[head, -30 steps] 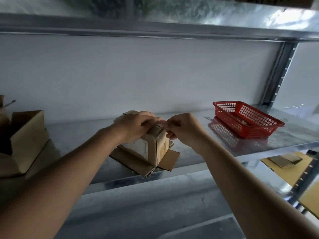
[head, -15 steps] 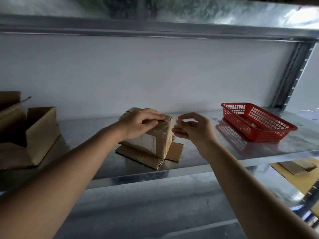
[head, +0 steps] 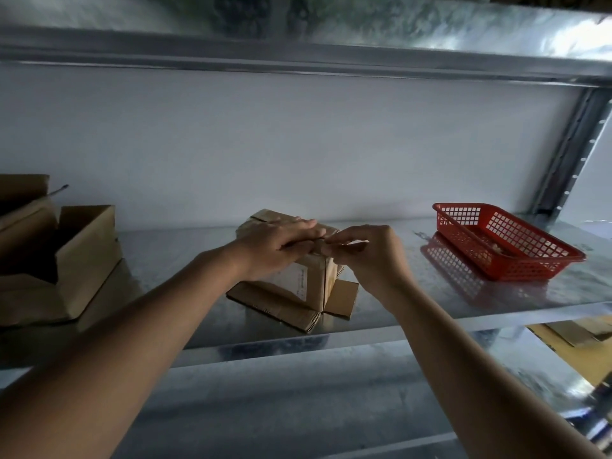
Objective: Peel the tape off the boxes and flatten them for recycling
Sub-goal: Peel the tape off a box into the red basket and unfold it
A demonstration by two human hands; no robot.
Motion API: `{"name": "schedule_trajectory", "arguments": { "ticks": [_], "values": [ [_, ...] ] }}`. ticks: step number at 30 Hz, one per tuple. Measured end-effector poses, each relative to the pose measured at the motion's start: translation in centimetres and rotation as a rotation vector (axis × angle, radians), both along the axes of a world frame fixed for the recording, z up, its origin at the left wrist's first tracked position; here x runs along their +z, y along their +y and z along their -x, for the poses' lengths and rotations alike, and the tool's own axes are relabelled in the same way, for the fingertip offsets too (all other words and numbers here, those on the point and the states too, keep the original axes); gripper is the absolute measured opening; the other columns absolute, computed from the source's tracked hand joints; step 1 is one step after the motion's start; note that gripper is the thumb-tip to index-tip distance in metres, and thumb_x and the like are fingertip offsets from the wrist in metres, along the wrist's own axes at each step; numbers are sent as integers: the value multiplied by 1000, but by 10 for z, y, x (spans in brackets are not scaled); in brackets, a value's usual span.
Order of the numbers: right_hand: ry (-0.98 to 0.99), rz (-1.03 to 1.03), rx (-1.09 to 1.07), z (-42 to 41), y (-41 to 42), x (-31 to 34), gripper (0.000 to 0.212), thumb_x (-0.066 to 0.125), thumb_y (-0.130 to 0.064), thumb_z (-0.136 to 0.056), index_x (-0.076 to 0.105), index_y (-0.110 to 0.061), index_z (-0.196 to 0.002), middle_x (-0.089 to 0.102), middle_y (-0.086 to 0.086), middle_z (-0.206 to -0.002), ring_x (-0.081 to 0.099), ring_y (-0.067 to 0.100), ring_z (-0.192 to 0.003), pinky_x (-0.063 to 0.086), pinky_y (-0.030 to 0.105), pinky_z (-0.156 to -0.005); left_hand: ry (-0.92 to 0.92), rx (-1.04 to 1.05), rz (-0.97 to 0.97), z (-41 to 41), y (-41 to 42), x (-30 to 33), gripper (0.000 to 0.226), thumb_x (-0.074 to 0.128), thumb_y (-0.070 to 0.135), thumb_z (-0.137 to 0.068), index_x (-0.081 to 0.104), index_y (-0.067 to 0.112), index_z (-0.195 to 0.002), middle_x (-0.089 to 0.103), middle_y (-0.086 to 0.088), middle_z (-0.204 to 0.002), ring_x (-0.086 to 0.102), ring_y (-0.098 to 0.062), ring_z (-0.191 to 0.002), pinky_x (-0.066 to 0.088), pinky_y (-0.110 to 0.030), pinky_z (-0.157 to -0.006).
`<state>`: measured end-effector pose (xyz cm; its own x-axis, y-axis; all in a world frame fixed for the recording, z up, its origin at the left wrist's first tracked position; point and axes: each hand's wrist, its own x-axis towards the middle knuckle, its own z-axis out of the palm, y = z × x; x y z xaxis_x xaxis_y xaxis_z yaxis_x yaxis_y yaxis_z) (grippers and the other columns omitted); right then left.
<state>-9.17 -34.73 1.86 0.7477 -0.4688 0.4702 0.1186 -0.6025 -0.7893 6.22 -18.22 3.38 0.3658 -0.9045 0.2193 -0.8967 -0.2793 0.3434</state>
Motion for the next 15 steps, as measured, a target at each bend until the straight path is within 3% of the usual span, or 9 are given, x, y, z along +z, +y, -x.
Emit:
{"name": "schedule_trajectory", "arguments": {
  "ticks": [2,4,6,9,10,12,15],
  "values": [
    [-1,32,-4,-1,0,3,17,87,-22,-82,77,-34,-76,75,-10,-69,73,9,-58,60,29,-56,-29,-7,-2,-2,0,-1,53,33,63,-103,42,46,-153,29,18,-165,19,-3,-154,14,-39,-128],
    [15,114,27,-1,1,5,20,82,-22,-86,74,-36,-74,73,-8,-65,71,9,-56,61,27,-56,-39,-9,1,-4,0,-1,61,26,72,-101,42,46,-153,30,18,-165,20,-2,-153,16,-40,-128],
    [35,146,81,0,1,6,27,76,-15,-90,72,-35,-74,73,-7,-65,72,9,-58,61,26,-57,-38,-6,10,-8,-2,-1,60,24,71,-102,42,46,-153,31,18,-165,22,0,-152,19,-40,-127],
    [9,-1,122,1,-2,5,25,75,-7,-90,74,-30,-80,75,1,-69,75,18,-63,64,36,-63,-43,0,-6,-10,-7,-1,59,24,70,-103,41,47,-154,30,20,-165,22,0,-153,19,-41,-128],
    [-10,-66,129,2,-3,4,21,79,-8,-88,74,-29,-89,76,3,-72,75,21,-65,64,38,-64,-43,4,-15,-10,-8,-1,60,23,72,-102,40,48,-154,29,20,-165,21,-1,-153,18,-41,-128],
    [-42,-177,128,4,-5,2,33,87,-17,-81,70,-29,-106,78,4,-75,76,24,-67,65,40,-66,-39,12,-26,-9,-9,-2,60,23,72,-101,39,48,-154,27,20,-166,19,-1,-153,15,-40,-128],
    [-53,-27,-21,1,-3,-1,23,89,-37,-77,74,-28,-92,76,-8,-71,73,10,-63,60,25,-62,-21,12,-22,-7,-11,-1,56,29,64,-103,40,44,-155,26,18,-167,18,-2,-154,13,-39,-129]
  ]
}}
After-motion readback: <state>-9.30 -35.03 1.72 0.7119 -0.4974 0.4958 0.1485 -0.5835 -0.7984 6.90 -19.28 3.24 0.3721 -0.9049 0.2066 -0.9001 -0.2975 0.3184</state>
